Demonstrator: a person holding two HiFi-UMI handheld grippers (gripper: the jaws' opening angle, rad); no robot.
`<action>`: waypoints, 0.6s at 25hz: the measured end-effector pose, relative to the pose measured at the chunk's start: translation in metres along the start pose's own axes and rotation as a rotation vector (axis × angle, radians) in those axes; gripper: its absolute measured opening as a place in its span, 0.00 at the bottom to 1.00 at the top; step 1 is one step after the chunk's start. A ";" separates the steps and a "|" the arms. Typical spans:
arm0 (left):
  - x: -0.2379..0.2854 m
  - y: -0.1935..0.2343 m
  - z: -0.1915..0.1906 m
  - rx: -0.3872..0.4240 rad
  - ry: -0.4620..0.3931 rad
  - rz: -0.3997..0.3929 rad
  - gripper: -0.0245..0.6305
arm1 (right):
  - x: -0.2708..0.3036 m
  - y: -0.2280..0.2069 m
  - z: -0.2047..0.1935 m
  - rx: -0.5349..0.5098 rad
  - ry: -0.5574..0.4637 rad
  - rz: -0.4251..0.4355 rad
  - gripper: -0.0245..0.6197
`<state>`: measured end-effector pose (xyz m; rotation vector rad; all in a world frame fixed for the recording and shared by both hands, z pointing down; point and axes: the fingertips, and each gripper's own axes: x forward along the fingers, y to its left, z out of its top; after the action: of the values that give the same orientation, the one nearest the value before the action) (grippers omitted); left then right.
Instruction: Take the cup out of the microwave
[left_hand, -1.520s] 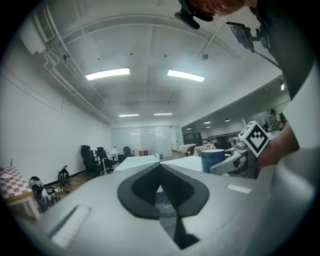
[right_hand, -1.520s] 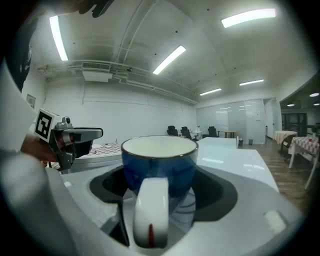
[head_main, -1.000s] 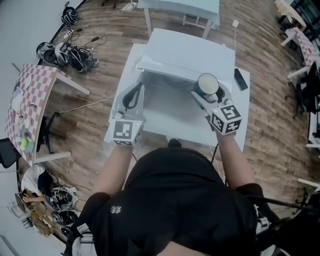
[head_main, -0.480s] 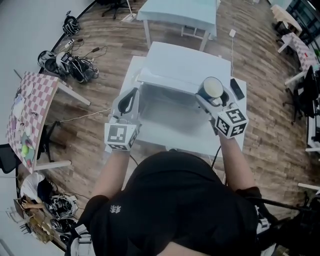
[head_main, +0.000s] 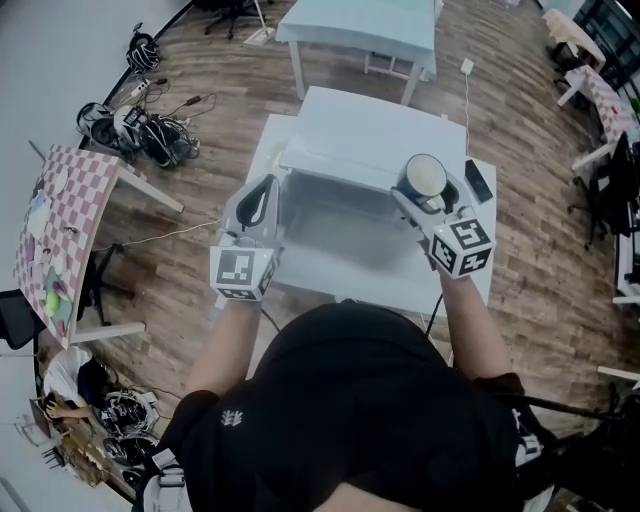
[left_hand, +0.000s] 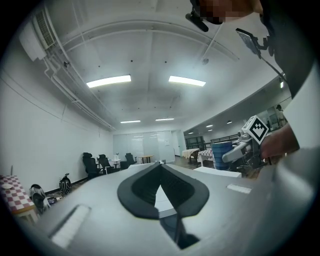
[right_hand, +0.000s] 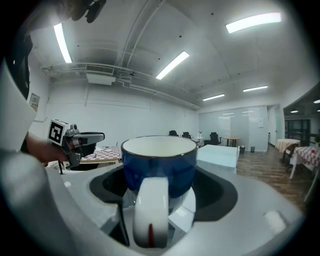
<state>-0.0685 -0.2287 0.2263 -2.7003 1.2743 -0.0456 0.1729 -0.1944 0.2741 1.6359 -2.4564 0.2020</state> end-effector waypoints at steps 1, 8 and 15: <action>0.000 0.001 -0.002 -0.002 0.004 0.000 0.04 | 0.001 0.000 0.000 0.000 0.001 -0.002 0.64; -0.002 0.001 -0.010 -0.010 0.020 0.008 0.04 | 0.001 -0.003 -0.007 -0.004 0.007 -0.014 0.64; -0.002 -0.003 -0.005 -0.002 0.004 0.012 0.04 | -0.002 -0.003 -0.011 -0.019 0.007 -0.008 0.64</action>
<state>-0.0679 -0.2258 0.2319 -2.6956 1.2924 -0.0485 0.1776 -0.1909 0.2848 1.6346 -2.4389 0.1820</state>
